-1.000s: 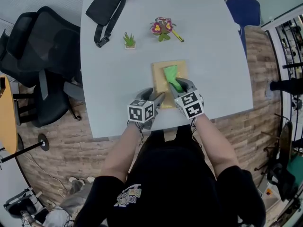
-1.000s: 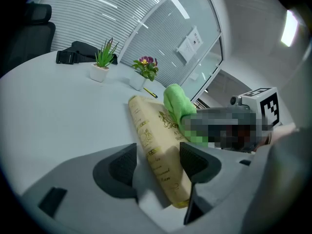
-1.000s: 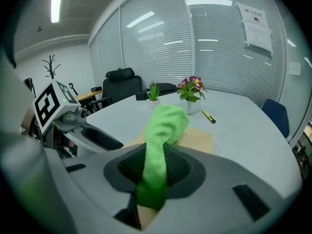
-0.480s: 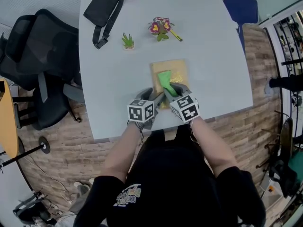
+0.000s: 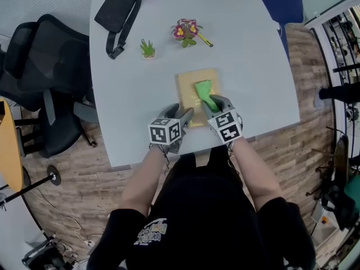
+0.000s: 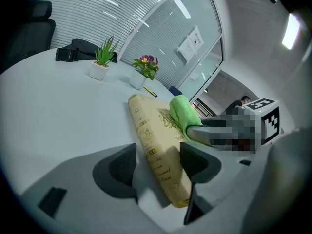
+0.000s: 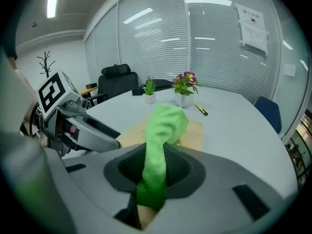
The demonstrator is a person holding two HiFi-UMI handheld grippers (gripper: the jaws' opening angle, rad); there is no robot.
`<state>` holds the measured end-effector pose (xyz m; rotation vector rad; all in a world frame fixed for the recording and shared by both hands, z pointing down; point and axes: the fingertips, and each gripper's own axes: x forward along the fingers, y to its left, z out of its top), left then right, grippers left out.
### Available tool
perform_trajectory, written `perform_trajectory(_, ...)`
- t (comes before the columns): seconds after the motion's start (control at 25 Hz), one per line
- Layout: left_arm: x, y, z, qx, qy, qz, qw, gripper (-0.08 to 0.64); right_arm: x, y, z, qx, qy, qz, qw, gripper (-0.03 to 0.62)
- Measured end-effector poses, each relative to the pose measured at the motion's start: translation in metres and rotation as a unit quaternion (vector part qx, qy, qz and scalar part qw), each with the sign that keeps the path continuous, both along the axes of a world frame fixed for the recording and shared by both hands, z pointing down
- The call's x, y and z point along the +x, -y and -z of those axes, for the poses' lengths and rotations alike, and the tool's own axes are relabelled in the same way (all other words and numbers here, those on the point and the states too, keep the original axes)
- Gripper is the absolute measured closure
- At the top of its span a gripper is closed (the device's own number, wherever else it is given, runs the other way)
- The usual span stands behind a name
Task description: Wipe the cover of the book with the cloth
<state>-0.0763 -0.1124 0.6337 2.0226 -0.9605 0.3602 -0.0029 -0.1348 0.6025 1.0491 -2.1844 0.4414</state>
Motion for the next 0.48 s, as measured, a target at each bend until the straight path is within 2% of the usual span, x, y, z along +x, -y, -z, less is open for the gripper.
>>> perform_trajectory(0.48, 0.000, 0.000, -0.001, 0.001, 0.001, 0.001, 1.0000, 0.284, 0.073, 0.016, -0.003, -0.002, -0.013, -0.099, 0.995, 0.495)
